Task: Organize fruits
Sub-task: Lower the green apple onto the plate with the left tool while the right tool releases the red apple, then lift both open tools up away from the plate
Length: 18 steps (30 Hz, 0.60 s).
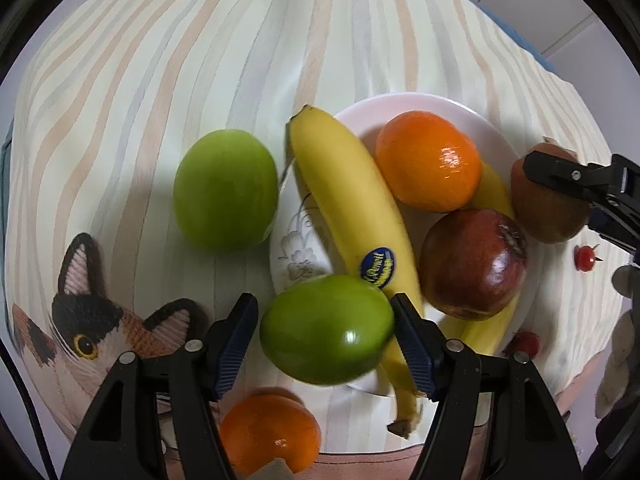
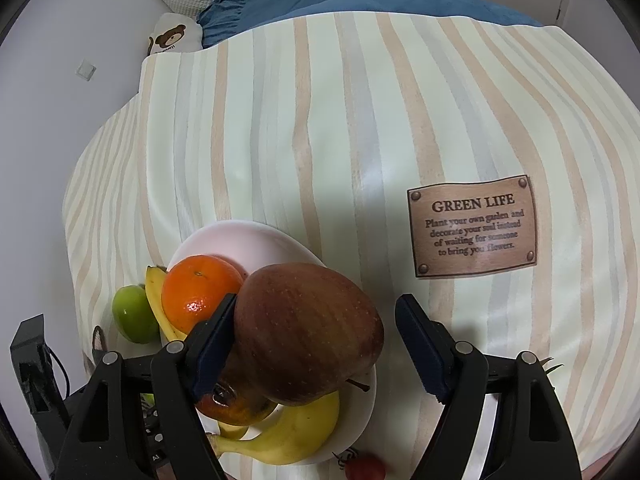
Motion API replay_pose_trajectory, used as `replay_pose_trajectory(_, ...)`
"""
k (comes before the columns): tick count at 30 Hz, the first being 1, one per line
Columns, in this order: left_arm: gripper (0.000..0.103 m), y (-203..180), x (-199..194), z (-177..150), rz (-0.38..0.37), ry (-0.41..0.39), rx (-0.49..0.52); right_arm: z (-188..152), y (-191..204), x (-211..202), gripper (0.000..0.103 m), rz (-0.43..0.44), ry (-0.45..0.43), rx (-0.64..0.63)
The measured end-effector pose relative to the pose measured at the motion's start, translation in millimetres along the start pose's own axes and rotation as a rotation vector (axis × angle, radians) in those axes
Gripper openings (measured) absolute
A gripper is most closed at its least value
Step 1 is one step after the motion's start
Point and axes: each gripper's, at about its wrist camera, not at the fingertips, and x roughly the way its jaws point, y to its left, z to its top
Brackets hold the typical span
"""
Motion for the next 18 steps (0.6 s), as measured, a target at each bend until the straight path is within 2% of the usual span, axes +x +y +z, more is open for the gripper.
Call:
replay_pose_trajectory(4, 0.068, -3, -7, -2, -0.011, -0.017, -0.004, -1, -4, -5, 0.082, 0.007, -0.003, 0.0)
replay_pose_trajectory(6, 0.073, -2, -10, -2, -0.022, -0.023, -0.011, -2, -4, -7, 0.083, 0.009, -0.003, -0.001)
replay_pose_trajectory(9, 0.073, -2, -15, 0, -0.027, -0.032, -0.018, -2, -6, -9, 0.088, 0.01, -0.004, -0.001)
replay_pose_trajectory(16, 0.074, -5, -24, 1, -0.032, -0.044, -0.024, -6, -6, -15, 0.089, 0.013, -0.007, -0.007)
replay_pose_trajectory(18, 0.081, -5, -29, 0, -0.029, -0.054, -0.023, -7, -4, -19, 0.093, 0.011, -0.012, -0.012)
